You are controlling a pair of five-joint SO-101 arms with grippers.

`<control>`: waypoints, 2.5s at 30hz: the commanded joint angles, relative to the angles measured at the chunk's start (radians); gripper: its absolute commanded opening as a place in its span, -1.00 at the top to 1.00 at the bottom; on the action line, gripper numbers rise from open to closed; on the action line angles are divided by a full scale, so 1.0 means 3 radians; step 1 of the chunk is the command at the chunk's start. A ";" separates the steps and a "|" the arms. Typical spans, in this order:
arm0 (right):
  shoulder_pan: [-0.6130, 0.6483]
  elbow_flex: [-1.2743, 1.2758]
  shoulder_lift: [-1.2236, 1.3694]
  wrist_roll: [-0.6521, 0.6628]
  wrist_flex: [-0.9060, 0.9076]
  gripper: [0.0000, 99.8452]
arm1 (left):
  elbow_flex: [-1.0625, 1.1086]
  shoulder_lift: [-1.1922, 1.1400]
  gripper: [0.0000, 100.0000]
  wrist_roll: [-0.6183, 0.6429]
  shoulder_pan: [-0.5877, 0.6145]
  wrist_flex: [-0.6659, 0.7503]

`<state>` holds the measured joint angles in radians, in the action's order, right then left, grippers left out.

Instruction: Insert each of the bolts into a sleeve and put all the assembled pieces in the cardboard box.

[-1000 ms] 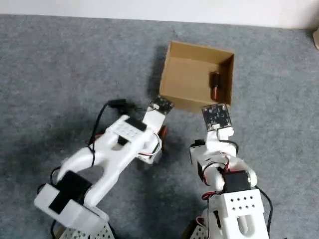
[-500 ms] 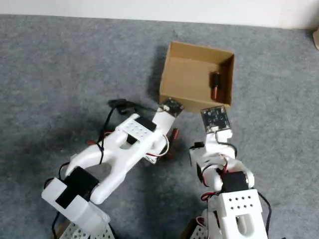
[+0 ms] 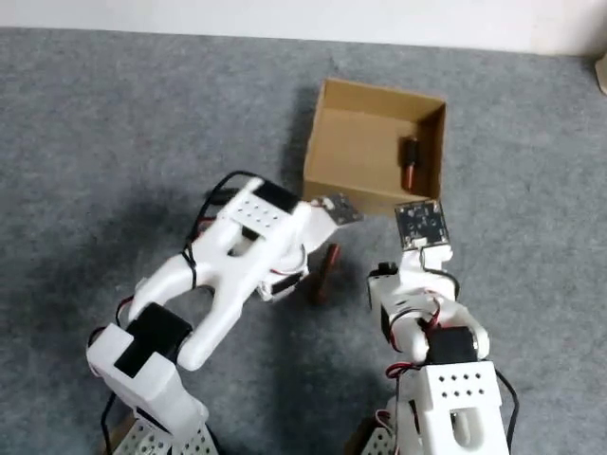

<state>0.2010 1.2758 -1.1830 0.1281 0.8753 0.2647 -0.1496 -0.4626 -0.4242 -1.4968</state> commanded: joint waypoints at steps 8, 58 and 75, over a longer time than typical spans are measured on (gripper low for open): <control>-0.0038 -0.0013 -0.0043 0.0041 -0.0100 0.99 | -0.0008 0.0013 0.99 -0.3652 0.0003 -0.0593; -0.0038 0.0217 -0.0043 0.0046 -0.0427 0.99 | -0.0212 -0.0018 0.82 0.2271 0.0274 -0.0184; -0.0043 0.0248 -0.0043 0.0046 -0.0437 0.99 | 0.0023 0.0018 0.55 0.3872 -0.0018 -0.0194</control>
<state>0.1995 1.3541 -1.1830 0.1281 0.7802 0.2770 -0.1588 0.6774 -0.4012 -1.5551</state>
